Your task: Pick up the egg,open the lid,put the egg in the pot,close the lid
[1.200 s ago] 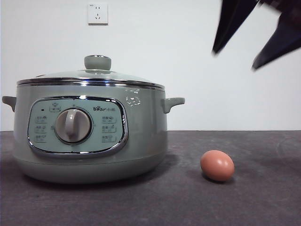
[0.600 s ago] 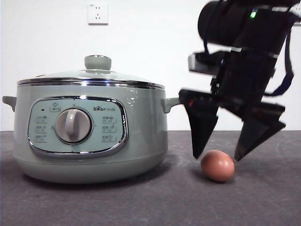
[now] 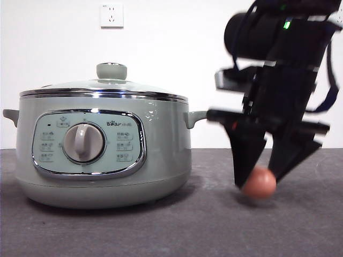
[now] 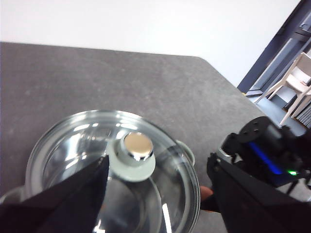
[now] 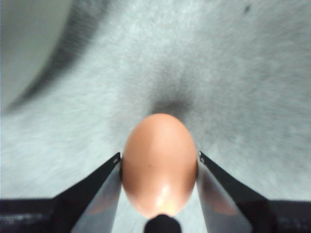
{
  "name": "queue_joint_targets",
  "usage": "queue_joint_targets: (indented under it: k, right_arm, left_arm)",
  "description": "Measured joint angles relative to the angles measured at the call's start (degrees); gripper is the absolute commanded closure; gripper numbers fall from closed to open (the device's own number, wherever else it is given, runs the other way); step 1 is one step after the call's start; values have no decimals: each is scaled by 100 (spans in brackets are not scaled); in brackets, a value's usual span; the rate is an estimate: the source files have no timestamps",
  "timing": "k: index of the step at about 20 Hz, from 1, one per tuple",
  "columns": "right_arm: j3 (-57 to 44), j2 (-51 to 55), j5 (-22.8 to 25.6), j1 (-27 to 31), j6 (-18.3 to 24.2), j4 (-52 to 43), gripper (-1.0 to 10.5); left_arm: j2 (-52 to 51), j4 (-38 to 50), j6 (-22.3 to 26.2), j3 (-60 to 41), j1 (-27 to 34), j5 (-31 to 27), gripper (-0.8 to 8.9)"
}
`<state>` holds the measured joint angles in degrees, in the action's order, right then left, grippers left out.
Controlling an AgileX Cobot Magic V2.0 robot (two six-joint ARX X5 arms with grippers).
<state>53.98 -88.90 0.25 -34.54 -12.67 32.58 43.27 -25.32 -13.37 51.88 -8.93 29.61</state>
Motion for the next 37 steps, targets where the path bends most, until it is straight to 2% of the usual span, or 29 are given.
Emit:
queue_joint_targets:
  k: [6, 9, 11, 17, 22, 23, 25, 33, 35, 37]
  right_arm:
    - [0, 1753, 0, 81, 0, 428, 959]
    - [0, 2520, 17, 87, 0, 640, 959]
    - [0, 2855, 24, 85, 0, 787, 959]
    - [0, 3296, 321, 85, -2, 1174, 959]
    - [0, 3296, 319, 85, -2, 1325, 959]
    - [0, 3296, 321, 87, -2, 1327, 959]
    - [0, 3296, 319, 85, 0, 1325, 959]
    - [0, 3296, 269, 85, -2, 1078, 959]
    - [2, 3296, -48, 83, -4, 815, 959]
    - [52, 3294, -688, 77, -22, 459, 959]
  left_arm:
    - [841, 984, 33, 26, -874, -942, 467]
    - [1569, 1163, 323, 131, -1429, -1672, 467]
    - [2026, 1414, 555, 181, -1720, -2118, 467]
    - [3003, 1600, 927, 321, -1982, -2704, 467]
    - [3300, 1558, 975, 321, -1982, -2778, 474]
    - [3300, 1558, 977, 321, -1993, -2778, 534]
    - [3300, 1552, 979, 321, -2013, -2761, 807]
    - [3298, 1523, 1038, 361, -2031, -2776, 821]
    - [3204, 1360, 1036, 433, -2031, -2780, 821]
    - [2931, 1220, 1036, 573, -2031, -2811, 821]
